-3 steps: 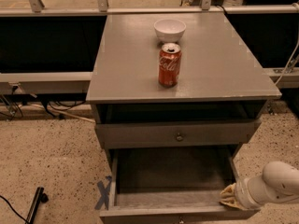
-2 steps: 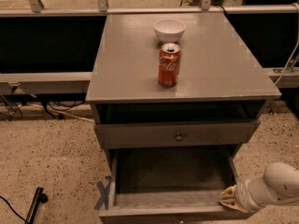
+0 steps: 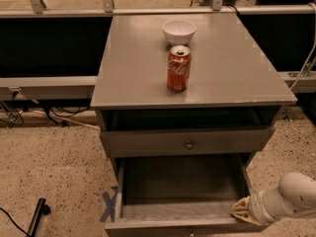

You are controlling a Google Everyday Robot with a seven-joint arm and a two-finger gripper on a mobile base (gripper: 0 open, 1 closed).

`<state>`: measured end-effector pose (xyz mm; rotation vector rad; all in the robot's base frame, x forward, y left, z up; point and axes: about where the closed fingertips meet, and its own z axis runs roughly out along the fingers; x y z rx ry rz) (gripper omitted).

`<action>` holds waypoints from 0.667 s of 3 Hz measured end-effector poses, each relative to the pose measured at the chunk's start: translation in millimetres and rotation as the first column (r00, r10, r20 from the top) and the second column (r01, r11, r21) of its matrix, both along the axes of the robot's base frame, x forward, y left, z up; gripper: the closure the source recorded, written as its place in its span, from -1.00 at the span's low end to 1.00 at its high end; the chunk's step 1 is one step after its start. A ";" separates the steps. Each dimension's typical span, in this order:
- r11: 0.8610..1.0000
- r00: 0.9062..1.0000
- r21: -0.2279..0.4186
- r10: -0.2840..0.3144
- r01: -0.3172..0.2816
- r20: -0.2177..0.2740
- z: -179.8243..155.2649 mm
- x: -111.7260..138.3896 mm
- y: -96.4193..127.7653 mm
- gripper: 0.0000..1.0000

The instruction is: Open middle drawer

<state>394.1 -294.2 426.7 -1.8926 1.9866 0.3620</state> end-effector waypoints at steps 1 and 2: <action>1.000 1.000 0.000 0.000 0.000 0.000 0.0 0.0 0.0 1.00; 1.000 1.000 0.000 0.000 0.000 0.000 0.6 0.0 0.0 0.74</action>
Offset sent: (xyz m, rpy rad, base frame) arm 0.0415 -0.0109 0.0768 0.2380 -0.4586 -0.1807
